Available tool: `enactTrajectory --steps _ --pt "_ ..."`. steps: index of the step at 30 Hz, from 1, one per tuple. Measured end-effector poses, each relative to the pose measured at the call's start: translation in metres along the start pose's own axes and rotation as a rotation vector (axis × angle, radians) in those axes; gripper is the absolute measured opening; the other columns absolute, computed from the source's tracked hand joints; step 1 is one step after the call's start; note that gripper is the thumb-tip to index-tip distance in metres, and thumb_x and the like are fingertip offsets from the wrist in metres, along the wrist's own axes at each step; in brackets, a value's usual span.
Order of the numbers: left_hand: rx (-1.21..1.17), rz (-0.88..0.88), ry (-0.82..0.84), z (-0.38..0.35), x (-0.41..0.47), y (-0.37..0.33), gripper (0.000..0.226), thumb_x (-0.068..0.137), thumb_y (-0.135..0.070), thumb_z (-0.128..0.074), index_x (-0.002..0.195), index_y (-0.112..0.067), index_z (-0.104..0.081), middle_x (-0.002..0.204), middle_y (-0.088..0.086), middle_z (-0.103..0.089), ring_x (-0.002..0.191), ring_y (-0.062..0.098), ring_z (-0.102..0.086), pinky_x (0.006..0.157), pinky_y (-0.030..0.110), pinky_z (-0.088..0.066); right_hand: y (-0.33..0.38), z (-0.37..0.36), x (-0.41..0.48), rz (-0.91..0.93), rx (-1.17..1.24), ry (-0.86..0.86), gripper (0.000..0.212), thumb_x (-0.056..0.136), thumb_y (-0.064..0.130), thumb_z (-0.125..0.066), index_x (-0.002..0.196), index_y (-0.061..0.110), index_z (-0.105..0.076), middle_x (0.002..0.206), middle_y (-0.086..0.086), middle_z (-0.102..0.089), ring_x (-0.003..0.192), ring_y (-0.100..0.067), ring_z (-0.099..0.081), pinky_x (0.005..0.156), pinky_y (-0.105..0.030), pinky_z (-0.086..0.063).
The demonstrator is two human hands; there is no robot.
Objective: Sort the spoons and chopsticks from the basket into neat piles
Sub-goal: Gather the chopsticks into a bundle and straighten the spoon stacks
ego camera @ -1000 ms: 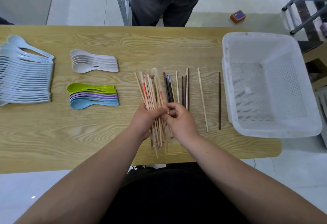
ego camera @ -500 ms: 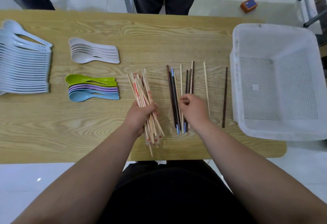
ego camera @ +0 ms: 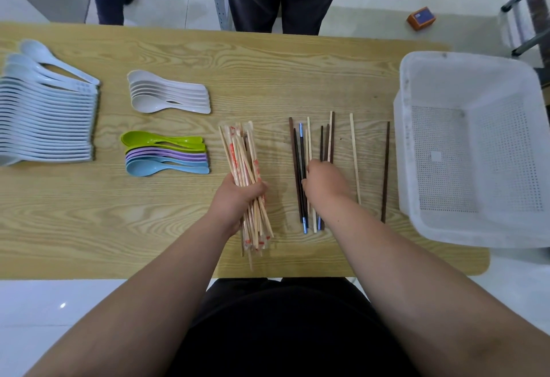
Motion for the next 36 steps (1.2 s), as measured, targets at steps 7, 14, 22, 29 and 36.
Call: enactTrajectory --steps 7,14,22,29,36 --pt "0.008 0.006 0.008 0.011 -0.003 -0.006 0.041 0.064 -0.017 -0.084 0.098 -0.012 -0.060 0.078 0.009 -0.066 0.072 0.028 -0.067 0.069 0.040 -0.056 0.000 -0.006 0.000 -0.148 0.011 0.050 0.024 0.093 0.002 -0.050 0.115 0.010 -0.059 0.107 -0.009 -0.063 0.095 -0.027 -0.063 0.071 -0.033 -0.049" --pt "0.016 -0.022 0.047 0.020 -0.010 -0.015 0.027 0.079 -0.004 -0.079 0.096 -0.010 -0.058 0.075 0.010 -0.063 0.070 0.027 -0.064 0.070 0.041 -0.057 0.007 -0.012 -0.001 -0.197 0.034 0.052 0.023 0.094 0.002 -0.053 0.115 0.009 -0.058 0.110 -0.013 -0.065 0.095 -0.029 -0.062 0.073 -0.034 -0.048" --pt "0.024 -0.043 0.079 0.027 -0.014 -0.025 0.022 0.082 0.000 -0.075 0.095 -0.009 -0.059 0.074 0.011 -0.064 0.066 0.024 -0.064 0.064 0.035 -0.054 0.030 0.018 -0.049 -0.064 0.734 0.019 0.017 0.090 0.025 -0.073 0.106 0.024 -0.066 0.100 0.008 -0.068 0.085 -0.013 -0.069 0.071 -0.024 -0.056" --pt "-0.025 -0.077 0.191 0.016 -0.024 -0.039 0.022 0.086 0.000 -0.073 0.103 -0.006 -0.061 0.094 0.015 -0.072 0.086 0.028 -0.072 0.076 0.040 -0.059 0.077 0.004 -0.083 0.040 1.071 0.191 0.015 0.084 0.008 -0.080 0.093 0.015 -0.069 0.087 -0.003 -0.070 0.081 -0.013 -0.069 0.073 -0.029 -0.061" --pt "0.006 -0.058 0.144 0.015 -0.025 -0.039 0.029 0.081 0.002 -0.076 0.106 0.001 -0.060 0.087 0.019 -0.066 0.076 0.029 -0.069 0.068 0.039 -0.059 0.072 0.001 -0.087 0.031 1.089 0.126 0.015 0.087 0.011 -0.076 0.095 0.024 -0.075 0.092 -0.001 -0.073 0.088 -0.015 -0.070 0.080 -0.031 -0.060"
Point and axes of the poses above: each hand's wrist, its own x-axis towards the middle knuckle, its own z-axis out of the back of the hand, y = z × x, the point moved 6 cm from there along x, towards the middle knuckle
